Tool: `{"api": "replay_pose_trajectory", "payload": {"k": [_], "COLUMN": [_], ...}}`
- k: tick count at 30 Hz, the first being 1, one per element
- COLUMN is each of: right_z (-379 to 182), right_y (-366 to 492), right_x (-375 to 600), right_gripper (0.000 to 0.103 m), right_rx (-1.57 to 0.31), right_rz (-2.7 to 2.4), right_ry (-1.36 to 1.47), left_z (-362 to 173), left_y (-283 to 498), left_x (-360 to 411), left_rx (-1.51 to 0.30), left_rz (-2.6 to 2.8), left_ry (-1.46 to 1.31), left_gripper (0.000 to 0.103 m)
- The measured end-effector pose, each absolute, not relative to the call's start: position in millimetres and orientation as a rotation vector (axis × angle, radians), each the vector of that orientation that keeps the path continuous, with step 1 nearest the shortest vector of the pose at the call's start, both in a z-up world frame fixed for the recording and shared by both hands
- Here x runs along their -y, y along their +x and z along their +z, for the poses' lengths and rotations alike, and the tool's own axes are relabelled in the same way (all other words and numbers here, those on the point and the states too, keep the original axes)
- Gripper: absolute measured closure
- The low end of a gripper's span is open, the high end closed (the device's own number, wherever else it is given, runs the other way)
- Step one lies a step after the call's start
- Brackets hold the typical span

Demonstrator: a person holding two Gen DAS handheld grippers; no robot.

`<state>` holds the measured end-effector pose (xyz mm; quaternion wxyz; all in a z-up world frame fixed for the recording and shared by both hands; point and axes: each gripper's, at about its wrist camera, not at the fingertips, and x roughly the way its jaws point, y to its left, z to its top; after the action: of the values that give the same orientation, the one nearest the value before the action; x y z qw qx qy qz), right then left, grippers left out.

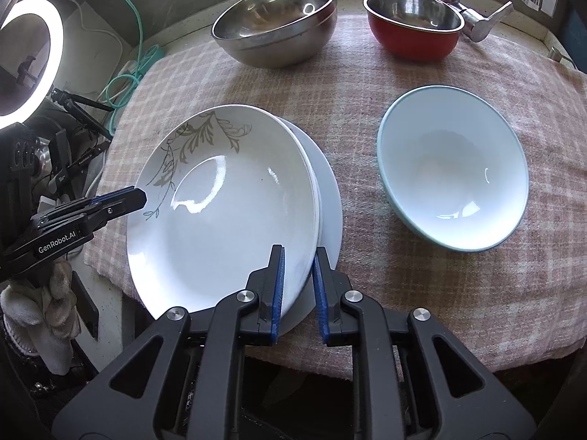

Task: Organize plates and bowls
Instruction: 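Lower the leaf-pattern plate onto the stack and open the right gripper, then withdraw the right gripper up from the plate stack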

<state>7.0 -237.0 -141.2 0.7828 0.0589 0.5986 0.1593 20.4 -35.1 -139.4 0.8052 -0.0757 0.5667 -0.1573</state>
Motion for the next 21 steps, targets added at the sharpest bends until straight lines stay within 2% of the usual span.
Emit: {"api": "replay_pose_trajectory", "payload": {"k": [11,21], "right_z": [-136.9,-106.4], "right_y": [9.2,24.8], "right_x": [242.0,256.4], "right_gripper": [0.085,0.085], "right_rx": [-1.278,-1.170], "right_rz": [0.341,0.318], "right_ry": [0.142,0.233], "left_z": [-136.5,-118.3], "left_y": [20.4,34.5], "left_x": [34.2,22.0], "left_rx": [-1.212,-1.166], "left_rz": [-0.343,-0.350], "left_ry": [-0.165,-0.204], "left_gripper": [0.090,0.089]}}
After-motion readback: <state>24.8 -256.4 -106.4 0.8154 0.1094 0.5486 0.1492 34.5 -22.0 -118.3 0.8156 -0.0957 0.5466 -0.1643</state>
